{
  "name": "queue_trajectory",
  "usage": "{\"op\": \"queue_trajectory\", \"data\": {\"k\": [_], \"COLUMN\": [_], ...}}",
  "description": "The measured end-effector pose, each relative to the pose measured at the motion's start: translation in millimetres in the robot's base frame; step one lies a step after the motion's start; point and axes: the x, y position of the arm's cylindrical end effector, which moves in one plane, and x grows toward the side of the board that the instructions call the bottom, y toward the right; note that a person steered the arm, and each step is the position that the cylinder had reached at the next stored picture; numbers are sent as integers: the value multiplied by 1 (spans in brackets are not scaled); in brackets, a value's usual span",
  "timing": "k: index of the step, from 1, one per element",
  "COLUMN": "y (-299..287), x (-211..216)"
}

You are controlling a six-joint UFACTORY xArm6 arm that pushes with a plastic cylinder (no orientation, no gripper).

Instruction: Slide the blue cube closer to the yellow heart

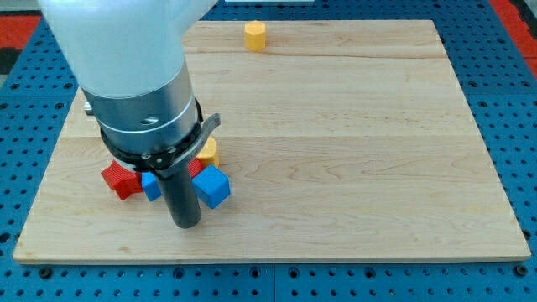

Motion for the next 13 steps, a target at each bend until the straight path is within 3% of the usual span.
{"op": "queue_trajectory", "data": {"k": [9, 13], "y": [40, 91], "x": [-64, -56]}}
